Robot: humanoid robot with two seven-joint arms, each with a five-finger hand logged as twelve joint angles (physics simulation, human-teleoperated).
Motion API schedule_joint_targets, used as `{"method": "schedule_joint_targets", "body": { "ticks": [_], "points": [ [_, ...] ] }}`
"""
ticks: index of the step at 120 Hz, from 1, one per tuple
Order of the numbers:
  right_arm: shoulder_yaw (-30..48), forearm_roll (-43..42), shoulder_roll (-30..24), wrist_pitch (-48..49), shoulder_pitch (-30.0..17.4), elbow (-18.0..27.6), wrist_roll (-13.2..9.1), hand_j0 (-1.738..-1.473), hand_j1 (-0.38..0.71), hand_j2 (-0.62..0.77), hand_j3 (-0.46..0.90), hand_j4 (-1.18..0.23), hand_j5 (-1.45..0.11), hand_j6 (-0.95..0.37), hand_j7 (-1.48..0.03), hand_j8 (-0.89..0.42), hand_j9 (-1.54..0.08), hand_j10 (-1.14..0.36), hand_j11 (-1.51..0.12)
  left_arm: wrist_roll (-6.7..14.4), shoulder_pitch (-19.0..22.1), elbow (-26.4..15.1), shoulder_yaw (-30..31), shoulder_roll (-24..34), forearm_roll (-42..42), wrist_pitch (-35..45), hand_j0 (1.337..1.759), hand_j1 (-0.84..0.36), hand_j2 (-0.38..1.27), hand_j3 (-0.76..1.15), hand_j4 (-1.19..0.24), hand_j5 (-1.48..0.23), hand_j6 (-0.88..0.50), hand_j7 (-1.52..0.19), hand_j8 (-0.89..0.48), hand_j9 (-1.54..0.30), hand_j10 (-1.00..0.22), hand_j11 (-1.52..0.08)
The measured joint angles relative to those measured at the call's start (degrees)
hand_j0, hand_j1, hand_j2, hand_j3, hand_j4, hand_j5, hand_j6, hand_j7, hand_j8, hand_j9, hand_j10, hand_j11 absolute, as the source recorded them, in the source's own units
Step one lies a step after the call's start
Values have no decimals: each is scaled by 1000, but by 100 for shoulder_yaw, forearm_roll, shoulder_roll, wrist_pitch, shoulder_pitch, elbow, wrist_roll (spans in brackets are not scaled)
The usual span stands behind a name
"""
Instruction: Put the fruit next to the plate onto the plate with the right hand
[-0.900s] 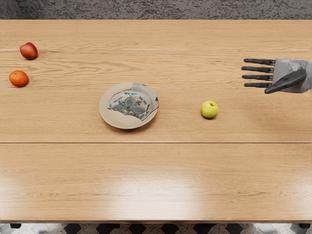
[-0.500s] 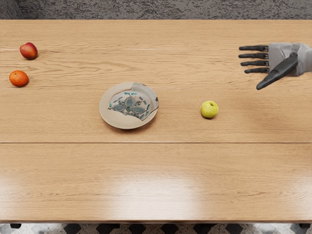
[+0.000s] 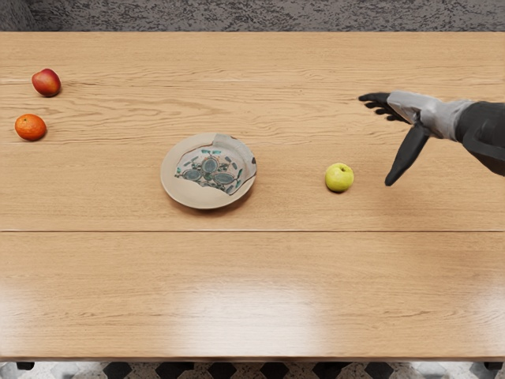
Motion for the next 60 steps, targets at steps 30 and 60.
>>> {"method": "schedule_joint_targets", "body": {
  "ticks": [30, 60],
  "points": [
    [-792, -549, 466, -1029, -8, -83, -5, -1658, -264, -13, 0, -75, -94, -76, -93, -75, -94, -74, -94, 0, 0, 0, 0, 0, 0, -1, 1658, 55, 49, 0, -245, -318, -245, -318, -245, -318, -245, -318],
    [-1344, -898, 943, -1642, 13, -308, -15, -1658, -176, -27, 0, -149, -190, -150, -189, -149, -189, -148, -189, 0, 0, 0, 0, 0, 1, 0, 1658, 55, 49, 0, -245, -318, -245, -318, -245, -318, -245, -318]
  ]
}}
